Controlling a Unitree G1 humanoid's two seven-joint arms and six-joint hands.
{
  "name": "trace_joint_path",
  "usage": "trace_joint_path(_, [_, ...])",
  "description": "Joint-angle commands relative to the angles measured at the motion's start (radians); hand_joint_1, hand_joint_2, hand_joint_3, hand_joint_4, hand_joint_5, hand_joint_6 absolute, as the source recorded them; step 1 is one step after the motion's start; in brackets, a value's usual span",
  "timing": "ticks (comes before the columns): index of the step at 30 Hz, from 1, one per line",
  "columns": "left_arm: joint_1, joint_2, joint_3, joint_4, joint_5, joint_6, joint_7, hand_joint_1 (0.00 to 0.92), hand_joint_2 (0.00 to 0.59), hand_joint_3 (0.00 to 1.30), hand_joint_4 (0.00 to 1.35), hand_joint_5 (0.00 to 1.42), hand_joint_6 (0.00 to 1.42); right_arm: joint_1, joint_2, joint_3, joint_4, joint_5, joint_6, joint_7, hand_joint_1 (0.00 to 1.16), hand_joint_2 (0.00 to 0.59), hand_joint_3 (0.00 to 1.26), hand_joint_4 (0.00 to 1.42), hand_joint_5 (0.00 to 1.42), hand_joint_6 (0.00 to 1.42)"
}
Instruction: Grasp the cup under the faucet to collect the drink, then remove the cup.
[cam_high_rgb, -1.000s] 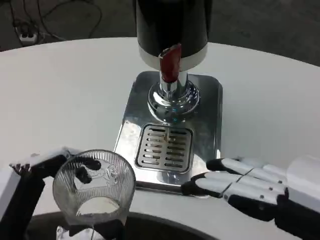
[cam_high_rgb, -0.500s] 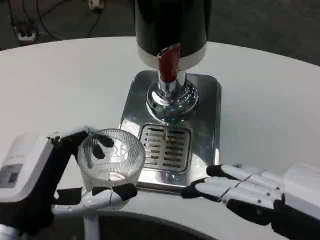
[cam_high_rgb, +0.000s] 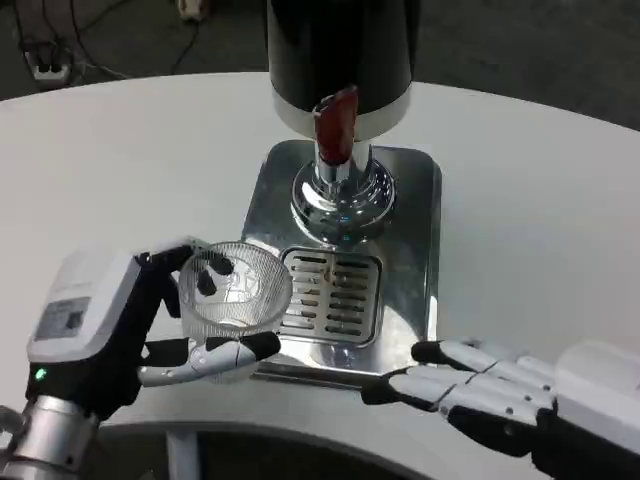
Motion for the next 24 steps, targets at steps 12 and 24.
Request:
trace_joint_path(12, [-0.238, -0.008, -0.167, 0.316, 0.057, 0.051, 0.281, 0.32, 0.133, 0.74, 0.77, 0.86, 0.7, -0.01, 0.009, 0.029, 0.023, -0.028, -0.011, -0.019, 0.38, 0.405, 0.11, 0.08, 0.0, 0.0])
trace_joint_path(24, [-0.371, -0.083, -0.299, 0.488, 0.059, 0.118, 0.398, 0.289, 0.15, 0.74, 0.78, 0.88, 0.72, 0.003, 0.009, 0.018, 0.048, -0.028, -0.016, -0.024, 0.38, 0.405, 0.11, 0.08, 0.0, 0.0])
